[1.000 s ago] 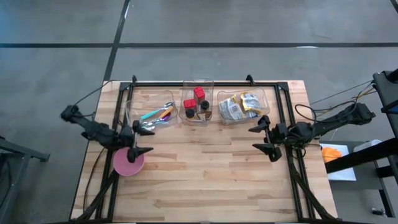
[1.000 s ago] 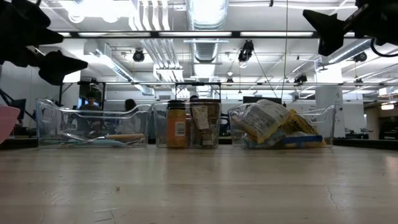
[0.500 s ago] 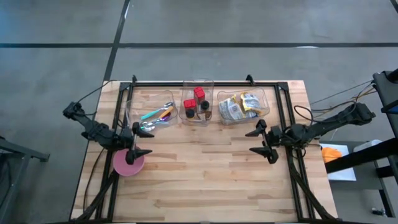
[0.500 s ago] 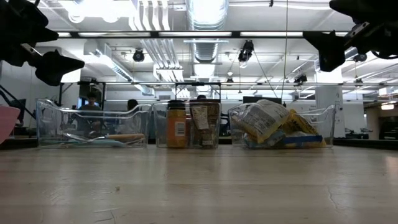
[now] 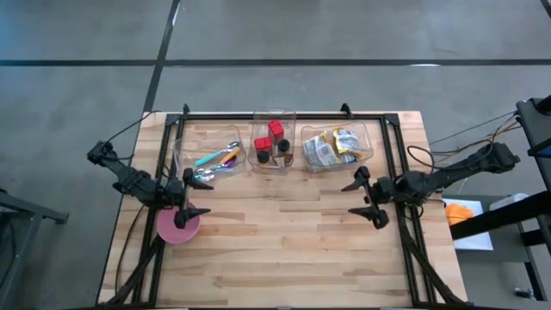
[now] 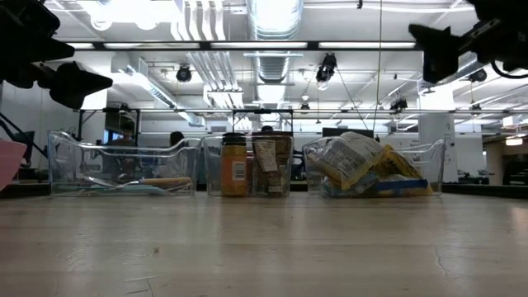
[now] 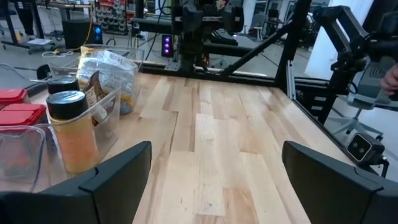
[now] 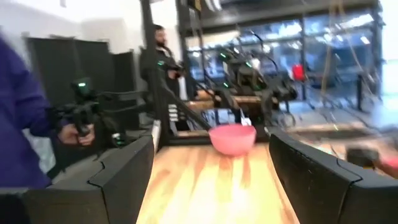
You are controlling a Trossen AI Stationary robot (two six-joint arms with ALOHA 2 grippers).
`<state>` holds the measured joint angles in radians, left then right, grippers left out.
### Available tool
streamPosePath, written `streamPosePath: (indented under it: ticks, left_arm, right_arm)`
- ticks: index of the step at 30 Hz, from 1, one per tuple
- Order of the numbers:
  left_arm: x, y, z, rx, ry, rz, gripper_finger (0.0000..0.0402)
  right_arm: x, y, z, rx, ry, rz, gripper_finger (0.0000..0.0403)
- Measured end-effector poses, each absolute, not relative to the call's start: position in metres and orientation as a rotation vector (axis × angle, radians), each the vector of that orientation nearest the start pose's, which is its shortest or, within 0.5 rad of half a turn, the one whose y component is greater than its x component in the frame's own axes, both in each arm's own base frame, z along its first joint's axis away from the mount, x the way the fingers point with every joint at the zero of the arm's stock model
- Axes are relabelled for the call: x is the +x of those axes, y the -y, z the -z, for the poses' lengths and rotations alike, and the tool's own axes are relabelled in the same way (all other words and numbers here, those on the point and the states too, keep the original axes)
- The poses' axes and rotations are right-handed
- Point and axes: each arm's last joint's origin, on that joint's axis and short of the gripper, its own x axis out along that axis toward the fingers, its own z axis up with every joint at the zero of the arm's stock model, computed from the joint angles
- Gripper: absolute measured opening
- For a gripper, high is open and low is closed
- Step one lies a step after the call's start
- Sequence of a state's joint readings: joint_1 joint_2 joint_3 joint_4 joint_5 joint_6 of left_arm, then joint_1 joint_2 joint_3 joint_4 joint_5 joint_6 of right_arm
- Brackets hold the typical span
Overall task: Pick & Place Food Item
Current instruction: Return to Home Position
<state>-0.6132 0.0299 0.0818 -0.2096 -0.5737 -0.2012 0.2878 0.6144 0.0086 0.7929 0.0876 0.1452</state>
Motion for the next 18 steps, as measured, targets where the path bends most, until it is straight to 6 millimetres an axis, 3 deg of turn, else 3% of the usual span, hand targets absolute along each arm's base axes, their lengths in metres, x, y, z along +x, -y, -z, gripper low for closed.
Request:
streamPosePath:
  ticks: [5, 18]
  left_arm:
    - [0.082, 0.038, -0.169, -0.116, -0.134, 0.023, 0.0366]
    - [0.082, 0.038, -0.169, -0.117, -0.134, 0.023, 0.0366]
  right_arm:
    - [0.126, -0.037, -0.191, 0.094, 0.250, -0.276, 0.0316]
    - [0.107, -0.031, -0.189, 0.135, 0.201, -0.271, 0.0316]
